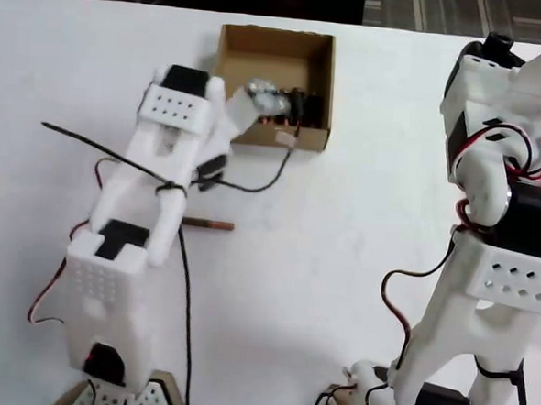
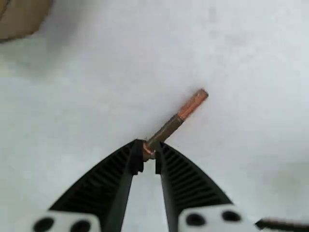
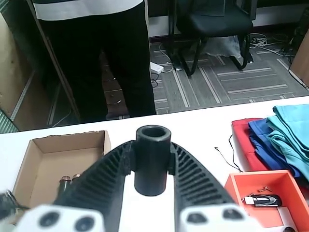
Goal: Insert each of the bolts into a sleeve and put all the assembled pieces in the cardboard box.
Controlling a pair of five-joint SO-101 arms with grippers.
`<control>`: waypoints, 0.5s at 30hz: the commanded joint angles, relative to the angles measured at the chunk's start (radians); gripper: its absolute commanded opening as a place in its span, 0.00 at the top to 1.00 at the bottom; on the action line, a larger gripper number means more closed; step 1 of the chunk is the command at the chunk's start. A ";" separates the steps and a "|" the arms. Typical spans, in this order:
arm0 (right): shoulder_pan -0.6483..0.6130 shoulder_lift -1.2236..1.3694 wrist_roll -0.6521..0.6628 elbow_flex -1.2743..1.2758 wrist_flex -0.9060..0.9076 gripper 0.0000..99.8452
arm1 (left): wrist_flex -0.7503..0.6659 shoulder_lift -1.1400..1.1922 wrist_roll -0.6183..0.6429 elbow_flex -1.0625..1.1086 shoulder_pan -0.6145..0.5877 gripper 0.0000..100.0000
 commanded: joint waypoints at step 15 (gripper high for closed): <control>-0.019 -0.012 -0.005 -0.002 -0.002 0.98 | 0.020 -0.035 1.344 0.139 -0.068 0.91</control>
